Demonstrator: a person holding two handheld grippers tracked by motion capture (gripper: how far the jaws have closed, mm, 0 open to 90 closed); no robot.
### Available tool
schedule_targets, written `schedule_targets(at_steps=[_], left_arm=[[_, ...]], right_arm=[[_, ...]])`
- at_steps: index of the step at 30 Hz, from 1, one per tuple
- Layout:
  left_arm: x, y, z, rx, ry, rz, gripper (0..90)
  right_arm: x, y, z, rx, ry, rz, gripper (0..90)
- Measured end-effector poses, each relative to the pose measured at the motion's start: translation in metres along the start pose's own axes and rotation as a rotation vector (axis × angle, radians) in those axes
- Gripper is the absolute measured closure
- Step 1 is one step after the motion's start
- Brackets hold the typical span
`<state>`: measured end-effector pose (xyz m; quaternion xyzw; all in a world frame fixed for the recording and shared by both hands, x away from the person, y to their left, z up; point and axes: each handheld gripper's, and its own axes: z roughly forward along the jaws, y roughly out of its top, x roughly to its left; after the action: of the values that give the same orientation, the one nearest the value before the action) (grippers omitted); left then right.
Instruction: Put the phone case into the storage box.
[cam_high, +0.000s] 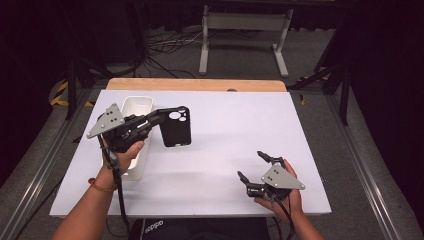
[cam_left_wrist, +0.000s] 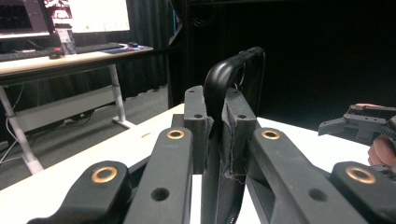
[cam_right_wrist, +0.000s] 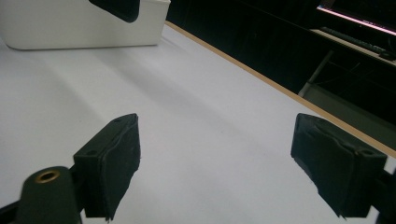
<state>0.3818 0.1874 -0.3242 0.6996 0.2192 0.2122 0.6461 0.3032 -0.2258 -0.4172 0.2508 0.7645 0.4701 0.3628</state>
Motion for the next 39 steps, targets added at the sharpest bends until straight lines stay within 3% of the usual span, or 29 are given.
schedule_targets(at_steps=[10,16,19,27,39], left_arm=[[0.011,0.002,-0.009,0.004,0.021,0.000,82.5],[0.020,0.003,-0.009,0.008,0.013,-0.008,82.5],[0.027,0.005,-0.011,0.030,0.014,0.001,82.5],[0.041,0.013,-0.025,0.028,0.032,0.012,82.5],[0.051,0.018,-0.037,0.061,0.061,0.044,82.5]], right_arm=[[-0.001,-0.001,0.003,0.009,0.000,0.004,16.7],[-0.002,-0.002,0.005,0.016,-0.003,0.011,16.6],[-0.005,-0.003,0.006,0.021,-0.008,0.014,16.7],[-0.015,-0.004,0.006,0.028,-0.045,0.052,17.2],[-0.021,-0.005,0.004,0.037,-0.066,0.061,17.7]])
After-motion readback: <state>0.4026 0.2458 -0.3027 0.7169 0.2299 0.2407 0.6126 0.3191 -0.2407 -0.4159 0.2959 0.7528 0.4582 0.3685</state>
